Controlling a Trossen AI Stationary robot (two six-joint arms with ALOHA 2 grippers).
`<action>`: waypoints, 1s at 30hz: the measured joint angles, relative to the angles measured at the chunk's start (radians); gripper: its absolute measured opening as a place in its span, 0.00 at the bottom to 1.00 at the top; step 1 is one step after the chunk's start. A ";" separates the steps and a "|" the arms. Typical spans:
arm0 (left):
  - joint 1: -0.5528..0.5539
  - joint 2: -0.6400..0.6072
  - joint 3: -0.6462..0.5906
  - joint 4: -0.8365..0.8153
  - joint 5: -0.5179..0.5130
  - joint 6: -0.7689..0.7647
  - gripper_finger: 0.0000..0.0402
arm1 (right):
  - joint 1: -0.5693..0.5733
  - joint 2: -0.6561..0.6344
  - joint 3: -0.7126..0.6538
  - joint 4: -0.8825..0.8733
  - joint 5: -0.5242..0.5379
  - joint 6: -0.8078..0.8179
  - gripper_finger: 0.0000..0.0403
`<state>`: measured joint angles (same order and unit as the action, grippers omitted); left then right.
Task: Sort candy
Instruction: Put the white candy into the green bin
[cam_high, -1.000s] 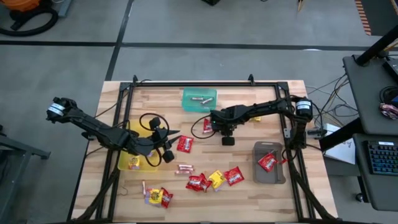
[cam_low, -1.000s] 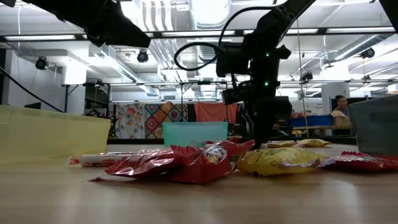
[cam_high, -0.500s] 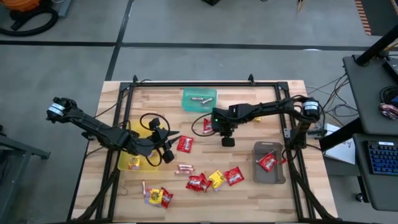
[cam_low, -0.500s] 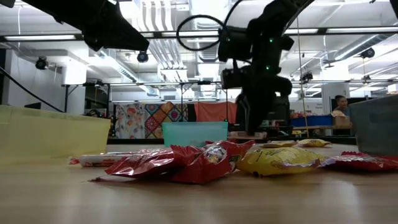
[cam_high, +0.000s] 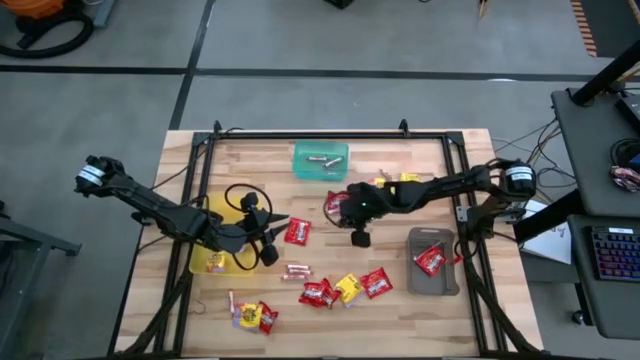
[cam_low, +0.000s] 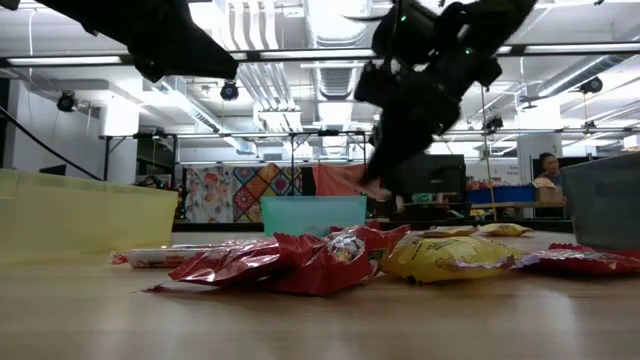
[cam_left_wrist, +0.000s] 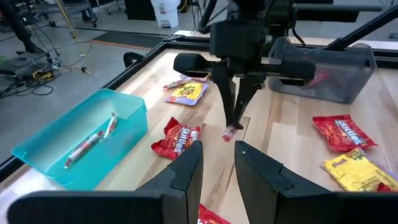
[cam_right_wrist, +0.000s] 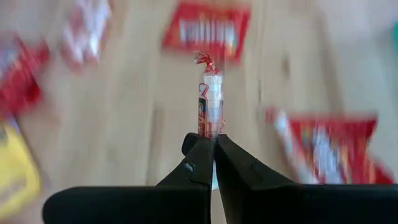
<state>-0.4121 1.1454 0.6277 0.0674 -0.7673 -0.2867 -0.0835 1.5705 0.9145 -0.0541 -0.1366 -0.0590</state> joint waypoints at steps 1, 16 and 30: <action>0.000 0.000 0.000 0.007 0.000 0.000 0.19 | 0.000 -0.002 -0.020 0.077 0.006 0.011 0.02; 0.000 0.000 0.000 0.068 -0.008 -0.003 0.19 | -0.079 0.075 0.025 0.584 0.242 0.018 0.02; -0.001 -0.100 0.000 -0.016 -0.009 -0.004 0.19 | -0.237 0.175 0.213 0.300 0.243 -0.020 0.02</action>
<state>-0.4134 1.0459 0.6277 0.0515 -0.7765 -0.2904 -0.3200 1.7453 1.1279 0.2463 0.1066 -0.0791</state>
